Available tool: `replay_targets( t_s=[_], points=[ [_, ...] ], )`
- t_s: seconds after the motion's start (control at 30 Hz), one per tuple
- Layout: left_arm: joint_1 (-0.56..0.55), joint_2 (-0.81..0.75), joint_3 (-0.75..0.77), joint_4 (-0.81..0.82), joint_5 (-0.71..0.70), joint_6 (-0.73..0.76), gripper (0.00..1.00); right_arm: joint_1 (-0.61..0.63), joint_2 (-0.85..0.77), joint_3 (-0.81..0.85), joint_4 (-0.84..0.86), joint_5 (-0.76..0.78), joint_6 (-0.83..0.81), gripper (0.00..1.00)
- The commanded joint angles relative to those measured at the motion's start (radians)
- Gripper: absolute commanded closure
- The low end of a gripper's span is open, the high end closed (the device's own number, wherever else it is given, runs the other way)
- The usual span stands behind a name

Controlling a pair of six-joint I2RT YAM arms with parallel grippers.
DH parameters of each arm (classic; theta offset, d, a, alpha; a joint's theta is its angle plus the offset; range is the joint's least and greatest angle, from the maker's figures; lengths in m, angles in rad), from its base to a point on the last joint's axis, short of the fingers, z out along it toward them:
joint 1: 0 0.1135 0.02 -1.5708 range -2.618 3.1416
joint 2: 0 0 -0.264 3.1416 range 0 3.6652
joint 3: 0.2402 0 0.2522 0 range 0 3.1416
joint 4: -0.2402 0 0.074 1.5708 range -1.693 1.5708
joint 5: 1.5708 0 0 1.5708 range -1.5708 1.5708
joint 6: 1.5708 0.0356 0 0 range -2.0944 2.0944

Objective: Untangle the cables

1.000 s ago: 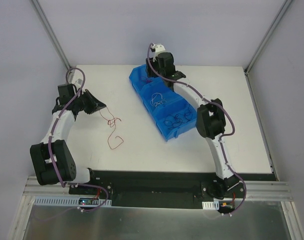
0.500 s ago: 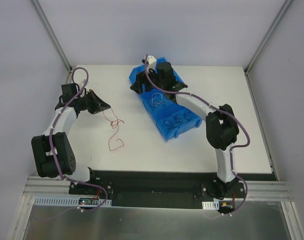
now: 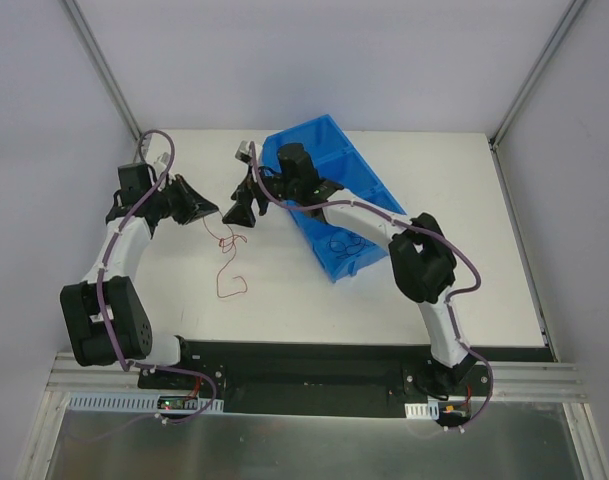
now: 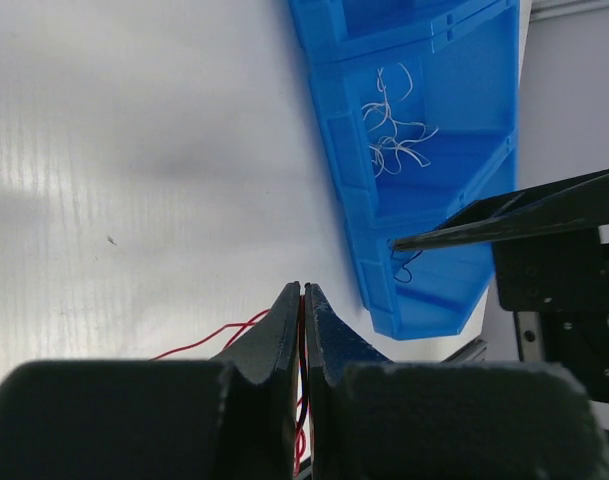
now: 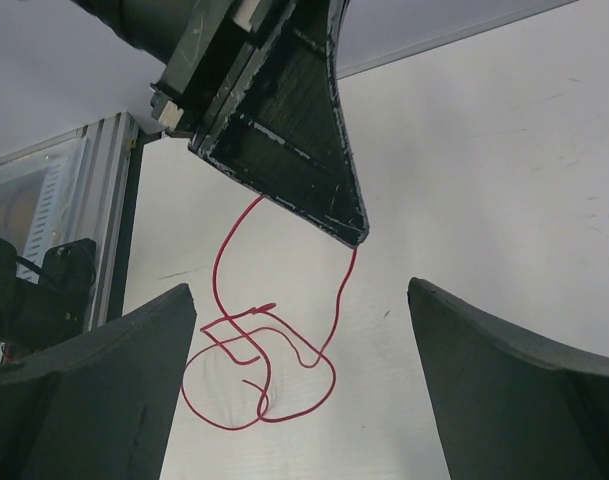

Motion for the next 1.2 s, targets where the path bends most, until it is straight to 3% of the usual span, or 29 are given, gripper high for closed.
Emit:
replay_targets(
  t_s=[0.0, 0.2, 0.4, 0.53, 0.63, 0.77, 0.83, 0.87, 0.97, 1.0, 1.07, 1.17],
  points=[
    [0.004, -0.085, 0.031, -0.004, -0.054, 0.041, 1.00, 0.026, 0.057, 0.077, -0.027, -0.026, -0.088, 0.10],
    [0.004, -0.122, 0.026, -0.004, -0.089, 0.044, 1.00, 0.089, 0.109, 0.120, -0.062, 0.012, -0.149, 0.04],
    [0.004, -0.134, 0.026, -0.006, -0.082, 0.037, 1.00, 0.161, 0.149, 0.192, -0.153, 0.322, -0.229, 0.05],
    [0.004, -0.140, 0.028, -0.006, -0.080, 0.035, 1.00, 0.161, 0.152, 0.202, -0.144, 0.341, -0.194, 0.27],
    [0.006, -0.151, 0.025, -0.004, -0.089, 0.036, 1.00, 0.161, 0.132, 0.177, -0.112, 0.348, -0.177, 0.64],
    [0.010, -0.181, 0.023, -0.013, -0.119, 0.050, 1.00, 0.159, 0.092, 0.119, -0.050, 0.321, -0.174, 0.99],
    [0.016, -0.207, 0.029, -0.021, -0.137, 0.076, 1.00, 0.159, 0.079, 0.108, -0.042, 0.321, -0.177, 0.99],
    [0.021, -0.227, 0.032, -0.029, -0.161, 0.086, 0.94, 0.159, 0.073, 0.102, -0.033, 0.330, -0.168, 0.99],
    [0.032, -0.310, 0.017, -0.035, -0.267, 0.105, 0.58, 0.159, 0.033, 0.058, 0.036, 0.362, -0.134, 0.99],
    [0.035, -0.344, 0.011, -0.033, -0.302, 0.115, 0.50, 0.156, 0.017, 0.039, 0.059, 0.380, -0.131, 0.99],
    [0.040, -0.414, -0.006, -0.035, -0.385, 0.129, 0.39, 0.152, 0.002, 0.024, 0.096, 0.443, -0.129, 0.99],
    [0.043, -0.491, -0.027, -0.035, -0.491, 0.129, 0.34, 0.127, 0.005, 0.083, 0.105, 0.534, -0.093, 0.99]
  ],
)
